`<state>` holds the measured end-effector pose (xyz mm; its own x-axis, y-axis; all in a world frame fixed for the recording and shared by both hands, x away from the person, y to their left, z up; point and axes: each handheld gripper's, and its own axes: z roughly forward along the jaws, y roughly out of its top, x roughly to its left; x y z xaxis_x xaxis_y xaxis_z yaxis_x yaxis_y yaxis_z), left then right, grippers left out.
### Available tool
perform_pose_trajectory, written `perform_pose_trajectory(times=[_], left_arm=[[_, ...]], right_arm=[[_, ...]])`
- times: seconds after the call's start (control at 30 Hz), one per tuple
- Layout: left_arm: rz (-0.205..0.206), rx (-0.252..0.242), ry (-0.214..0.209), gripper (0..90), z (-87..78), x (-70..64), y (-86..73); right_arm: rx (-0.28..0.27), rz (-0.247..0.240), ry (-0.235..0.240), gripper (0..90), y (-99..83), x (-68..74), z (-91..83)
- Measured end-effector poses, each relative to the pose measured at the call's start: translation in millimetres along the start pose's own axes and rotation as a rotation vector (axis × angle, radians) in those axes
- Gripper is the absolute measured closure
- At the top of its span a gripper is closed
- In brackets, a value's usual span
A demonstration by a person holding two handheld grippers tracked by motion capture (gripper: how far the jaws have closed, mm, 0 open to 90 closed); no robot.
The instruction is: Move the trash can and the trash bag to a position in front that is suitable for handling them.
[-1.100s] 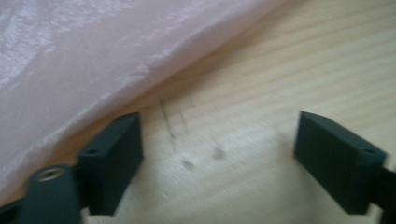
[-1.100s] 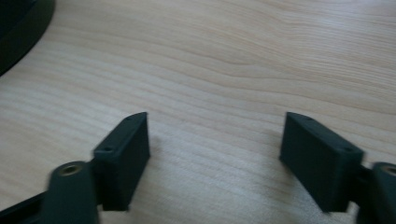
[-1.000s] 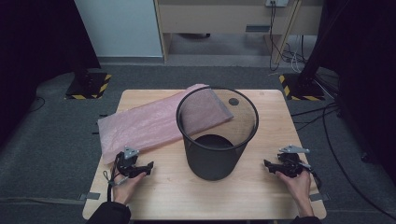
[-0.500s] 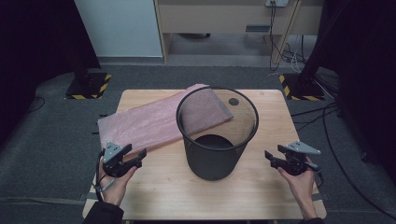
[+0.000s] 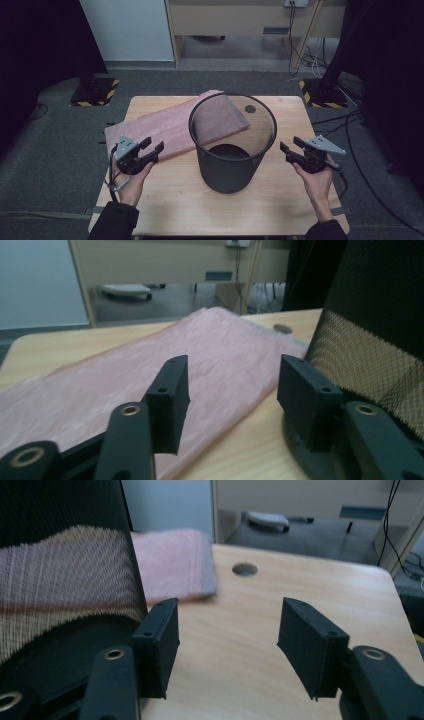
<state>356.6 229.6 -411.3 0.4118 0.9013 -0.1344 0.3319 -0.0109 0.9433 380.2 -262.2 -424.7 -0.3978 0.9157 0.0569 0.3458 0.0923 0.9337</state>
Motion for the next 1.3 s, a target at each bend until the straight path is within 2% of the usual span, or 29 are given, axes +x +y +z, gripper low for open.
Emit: perform_pose_trajectory(times=[0.17,0.27,0.3,0.33,0.37,0.47,0.53,0.6,0.63,0.77,0.87,0.9,0.97,1.03,1.1,1.17,1.2,1.3], left_arm=[[0.034,-0.005,-0.058,54.9,21.5,-29.6,12.6],[0.037,-0.011,-0.088,58.1,28.6,-41.9,17.0],[0.046,-0.011,-0.1,58.5,30.5,-44.8,18.3],[0.052,-0.009,-0.115,58.5,32.1,-47.6,19.1],[0.059,-0.006,-0.128,59.8,32.9,-50.0,19.6],[0.085,0.0,-0.132,63.2,31.4,-50.9,19.7],[0.063,-0.006,-0.148,64.3,27.0,-45.0,18.5],[0.072,0.001,-0.144,65.1,21.2,-40.4,16.6],[0.066,-0.002,-0.159,65.9,19.7,-39.5,15.8],[0.066,-0.007,-0.168,66.2,10.8,-29.7,13.7],[0.088,-0.009,-0.176,61.0,7.7,-17.4,11.2],[0.101,0.0,-0.163,56.6,8.5,-11.6,8.9],[0.136,0.034,-0.113,51.4,11.7,-1.5,2.5],[0.151,0.069,-0.087,47.0,15.8,7.5,-4.6],[0.168,0.144,-0.051,44.0,23.6,22.6,-19.1],[0.184,0.183,-0.04,42.6,29.1,32.5,-28.7],[0.193,0.229,-0.028,41.8,35.2,42.8,-38.8],[0.2,0.311,-0.016,36.7,43.6,60.7,-55.9]], right_arm=[[-0.046,0.0,0.025,48.4,15.8,15.0,13.1],[-0.07,0.001,0.05,52.0,21.8,29.2,20.6],[-0.073,0.0,0.058,56.7,22.2,33.4,21.9],[-0.073,0.0,0.058,56.7,22.2,33.4,21.9],[-0.086,-0.031,0.048,58.4,21.4,38.8,22.0],[-0.091,-0.035,0.066,61.8,19.8,44.2,21.3],[-0.099,-0.042,0.075,63.9,18.5,48.1,20.5],[-0.103,-0.046,0.089,65.1,17.3,52.5,20.2],[-0.109,-0.048,0.106,66.3,16.3,56.9,20.4],[-0.097,-0.063,0.125,67.2,15.0,68.4,22.2],[-0.087,-0.054,0.142,61.4,14.8,72.8,23.0],[-0.078,-0.046,0.151,56.9,14.9,72.8,22.6],[-0.068,-0.047,0.15,53.0,14.0,69.2,20.3],[-0.065,-0.056,0.136,49.4,11.9,63.9,16.5],[-0.057,-0.057,0.126,46.0,7.9,55.1,11.1],[-0.053,-0.048,0.111,43.0,1.6,44.5,4.9],[-0.053,-0.047,0.103,42.3,-1.3,40.1,2.5],[-0.042,-0.03,0.081,38.5,-16.1,22.2,-7.2]])
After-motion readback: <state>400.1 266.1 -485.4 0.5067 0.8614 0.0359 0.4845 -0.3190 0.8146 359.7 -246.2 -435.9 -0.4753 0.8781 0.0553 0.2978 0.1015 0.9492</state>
